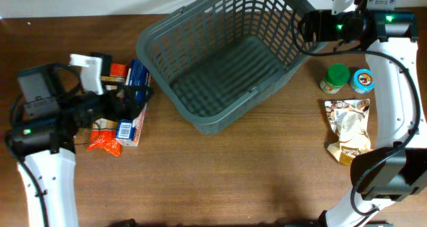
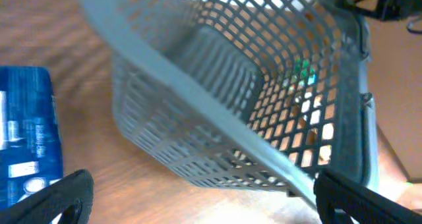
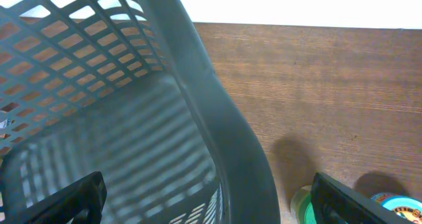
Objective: Pack container
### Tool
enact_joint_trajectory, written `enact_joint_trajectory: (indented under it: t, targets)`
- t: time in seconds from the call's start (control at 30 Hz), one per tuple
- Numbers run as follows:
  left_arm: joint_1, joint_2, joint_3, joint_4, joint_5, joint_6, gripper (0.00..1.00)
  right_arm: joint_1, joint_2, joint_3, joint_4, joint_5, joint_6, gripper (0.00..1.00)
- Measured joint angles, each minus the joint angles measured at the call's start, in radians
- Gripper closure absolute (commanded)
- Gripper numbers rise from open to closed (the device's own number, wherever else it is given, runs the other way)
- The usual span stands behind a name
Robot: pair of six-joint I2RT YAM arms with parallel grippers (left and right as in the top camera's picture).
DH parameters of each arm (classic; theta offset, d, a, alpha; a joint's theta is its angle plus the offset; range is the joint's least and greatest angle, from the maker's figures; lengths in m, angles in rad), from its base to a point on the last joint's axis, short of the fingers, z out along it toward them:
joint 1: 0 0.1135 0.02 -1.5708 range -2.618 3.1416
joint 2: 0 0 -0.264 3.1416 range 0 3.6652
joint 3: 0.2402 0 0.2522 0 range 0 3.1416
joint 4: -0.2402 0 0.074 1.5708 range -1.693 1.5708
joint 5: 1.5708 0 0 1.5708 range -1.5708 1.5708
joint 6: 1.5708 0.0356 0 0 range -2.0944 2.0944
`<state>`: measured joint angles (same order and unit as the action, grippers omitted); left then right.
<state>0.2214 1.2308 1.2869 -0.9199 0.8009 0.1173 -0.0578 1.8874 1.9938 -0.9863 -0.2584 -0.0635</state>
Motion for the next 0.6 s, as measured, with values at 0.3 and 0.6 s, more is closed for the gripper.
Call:
enact_joint_trajectory:
  t: [0.3,0.6]
  targets:
    - [-0.269,-0.067,0.0,0.005,-0.271,-0.177,0.01,0.0,0.0,0.0,-0.004,0.0,0.011,0.04]
    - [-0.31,-0.069,0.0,0.018,-0.307,-0.282,0.02,0.0,0.0,0.0,-0.018,0.0,0.011,0.04]
